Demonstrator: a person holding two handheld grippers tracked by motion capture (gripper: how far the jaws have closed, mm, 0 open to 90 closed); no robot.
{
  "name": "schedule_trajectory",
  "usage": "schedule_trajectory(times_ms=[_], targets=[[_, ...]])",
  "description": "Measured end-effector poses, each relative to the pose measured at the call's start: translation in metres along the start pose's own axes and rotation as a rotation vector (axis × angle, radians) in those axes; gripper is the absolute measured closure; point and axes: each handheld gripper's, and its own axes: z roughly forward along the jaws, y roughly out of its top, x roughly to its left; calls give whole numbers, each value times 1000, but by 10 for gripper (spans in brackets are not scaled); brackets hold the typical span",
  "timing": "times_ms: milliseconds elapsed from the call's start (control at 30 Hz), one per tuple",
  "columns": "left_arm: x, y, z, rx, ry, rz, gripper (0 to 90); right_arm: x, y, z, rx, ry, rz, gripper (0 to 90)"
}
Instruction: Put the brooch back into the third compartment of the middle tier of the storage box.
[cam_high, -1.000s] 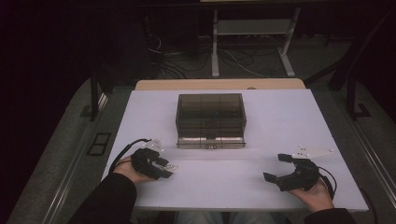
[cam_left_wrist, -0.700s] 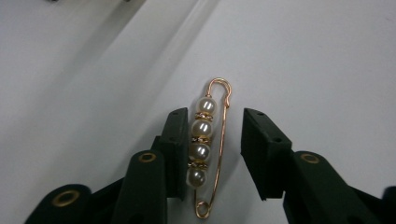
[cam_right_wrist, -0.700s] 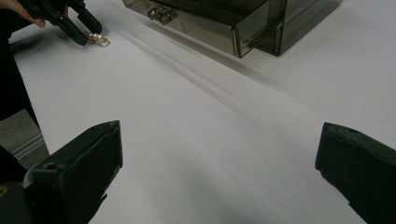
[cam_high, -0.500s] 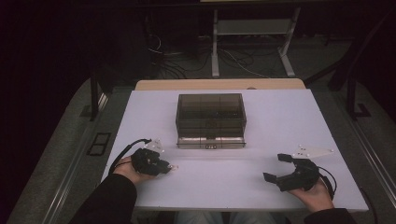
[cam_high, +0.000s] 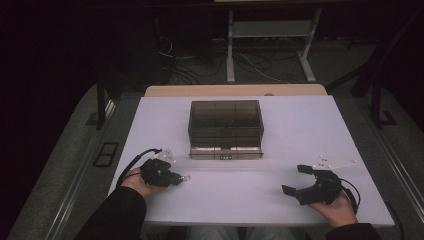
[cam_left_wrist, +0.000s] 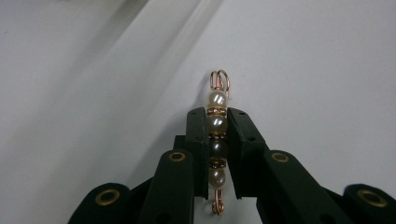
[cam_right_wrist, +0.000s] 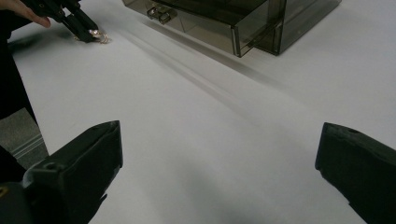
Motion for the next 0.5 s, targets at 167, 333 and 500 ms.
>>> schedule_trajectory(times_ms=[167, 333, 500], targets=[[-1, 0, -1, 5, -3, -2, 790, 0, 0, 0, 0, -1, 3, 3], [0, 0, -3, 11, -6, 5, 790, 0, 0, 0, 1, -1, 2, 3], [0, 2, -7, 10, -6, 7, 790, 0, 0, 0, 1, -2, 2, 3]])
